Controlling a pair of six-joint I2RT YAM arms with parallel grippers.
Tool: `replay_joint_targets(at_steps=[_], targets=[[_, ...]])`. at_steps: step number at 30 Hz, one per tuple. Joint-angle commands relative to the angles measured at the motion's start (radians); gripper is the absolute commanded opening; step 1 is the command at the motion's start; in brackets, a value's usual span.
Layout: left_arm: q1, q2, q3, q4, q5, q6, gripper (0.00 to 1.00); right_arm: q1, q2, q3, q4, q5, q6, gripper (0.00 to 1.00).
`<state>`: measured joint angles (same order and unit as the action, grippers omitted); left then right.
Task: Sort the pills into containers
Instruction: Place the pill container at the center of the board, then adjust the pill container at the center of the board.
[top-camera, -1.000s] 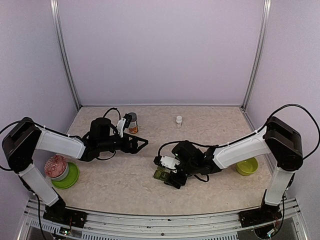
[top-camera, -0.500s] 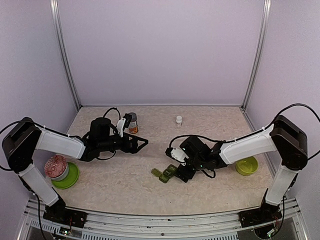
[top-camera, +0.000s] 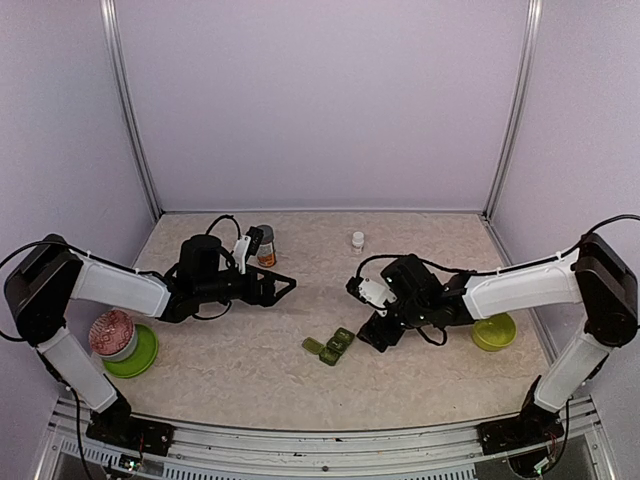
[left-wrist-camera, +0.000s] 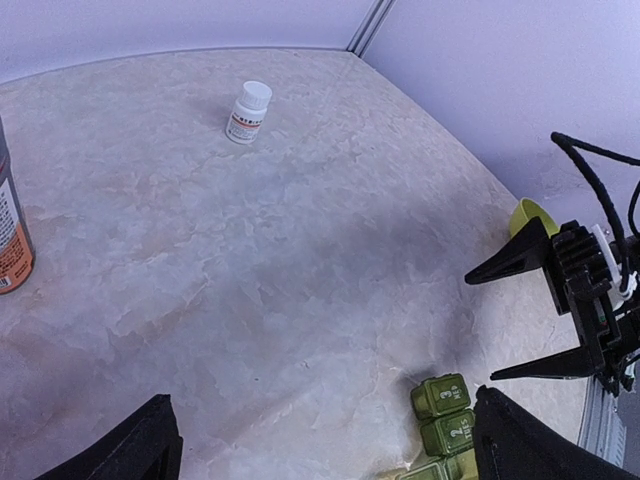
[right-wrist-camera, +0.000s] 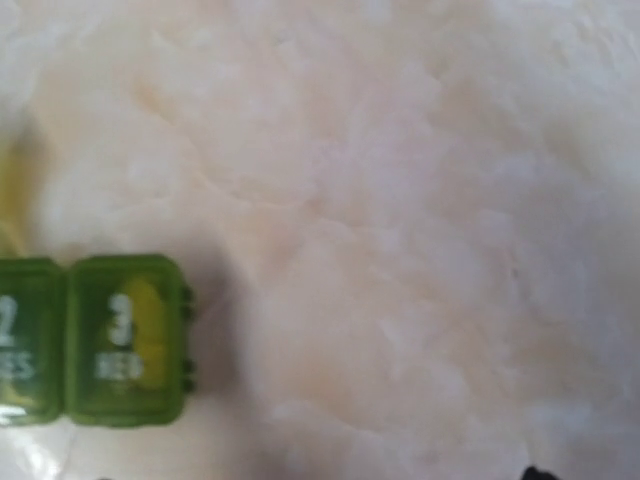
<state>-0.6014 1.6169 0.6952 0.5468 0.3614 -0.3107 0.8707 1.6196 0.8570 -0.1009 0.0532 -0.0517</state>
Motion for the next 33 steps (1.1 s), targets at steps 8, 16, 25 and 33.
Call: replay_joint_targets(at_steps=[8, 16, 25, 33], targets=[[0.006, 0.011, -0.002, 0.028, 0.016, -0.004, 0.99, -0.014, 0.099, 0.049, -0.016, -0.03, 0.036, 0.85], [0.005, 0.021, 0.001, 0.03, 0.02, -0.008, 0.99, -0.015, 0.171, 0.08, 0.021, -0.073, 0.053, 0.85], [0.007, 0.021, 0.003, 0.028, 0.022, -0.008, 0.99, -0.014, 0.25, 0.165, 0.03, -0.038, 0.07, 0.86], [0.006, 0.019, 0.004, 0.025, 0.024, -0.007, 0.99, -0.014, 0.333, 0.281, 0.031, -0.049, 0.066, 0.86]])
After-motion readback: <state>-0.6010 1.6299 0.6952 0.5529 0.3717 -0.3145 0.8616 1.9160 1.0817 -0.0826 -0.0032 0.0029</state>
